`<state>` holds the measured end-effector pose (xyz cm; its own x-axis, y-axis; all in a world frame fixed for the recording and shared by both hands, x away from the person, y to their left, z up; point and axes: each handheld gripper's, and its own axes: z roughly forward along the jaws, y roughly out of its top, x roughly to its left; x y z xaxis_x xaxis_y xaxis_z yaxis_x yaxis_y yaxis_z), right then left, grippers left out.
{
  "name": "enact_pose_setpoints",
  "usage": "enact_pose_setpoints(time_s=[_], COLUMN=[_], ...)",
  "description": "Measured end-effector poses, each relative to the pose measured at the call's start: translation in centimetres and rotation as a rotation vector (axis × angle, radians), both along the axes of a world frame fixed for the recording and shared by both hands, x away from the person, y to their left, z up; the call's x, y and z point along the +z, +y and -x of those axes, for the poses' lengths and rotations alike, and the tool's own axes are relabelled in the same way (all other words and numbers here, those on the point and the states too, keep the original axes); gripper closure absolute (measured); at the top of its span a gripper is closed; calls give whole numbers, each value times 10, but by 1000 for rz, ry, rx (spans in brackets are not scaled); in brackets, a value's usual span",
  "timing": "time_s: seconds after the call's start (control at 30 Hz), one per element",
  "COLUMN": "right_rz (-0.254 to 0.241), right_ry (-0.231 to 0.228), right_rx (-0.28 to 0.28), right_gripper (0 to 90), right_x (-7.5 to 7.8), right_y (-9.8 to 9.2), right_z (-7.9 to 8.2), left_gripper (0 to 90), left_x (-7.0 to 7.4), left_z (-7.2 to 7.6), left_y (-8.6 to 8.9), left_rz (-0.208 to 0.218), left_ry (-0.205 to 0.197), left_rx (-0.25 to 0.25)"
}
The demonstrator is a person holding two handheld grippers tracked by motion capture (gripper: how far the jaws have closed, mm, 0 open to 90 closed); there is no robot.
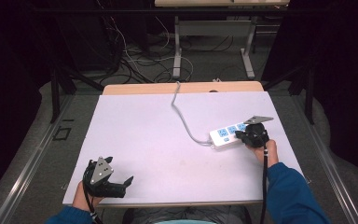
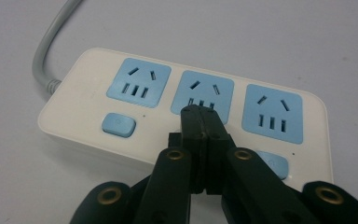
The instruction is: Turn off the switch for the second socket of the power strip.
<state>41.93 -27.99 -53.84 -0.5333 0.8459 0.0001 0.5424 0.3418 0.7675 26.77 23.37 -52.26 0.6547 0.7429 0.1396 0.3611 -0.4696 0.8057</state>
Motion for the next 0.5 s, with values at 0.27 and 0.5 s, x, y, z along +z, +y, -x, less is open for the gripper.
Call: enact_pose_setpoints(time_s=[0.27,0.5], right_rz=[-5,-3], right_ry=[4,3], right_rx=[1,1], right_gripper=[900,900], right_x=[0,0], right_y=[0,0], right_z=[0,0], left_gripper=[2,2], left_x=[0,0], left_z=[0,0], left_y=[0,0], left_rz=[-1,-1], left_ry=[0,-1], left_rx=[-1,1])
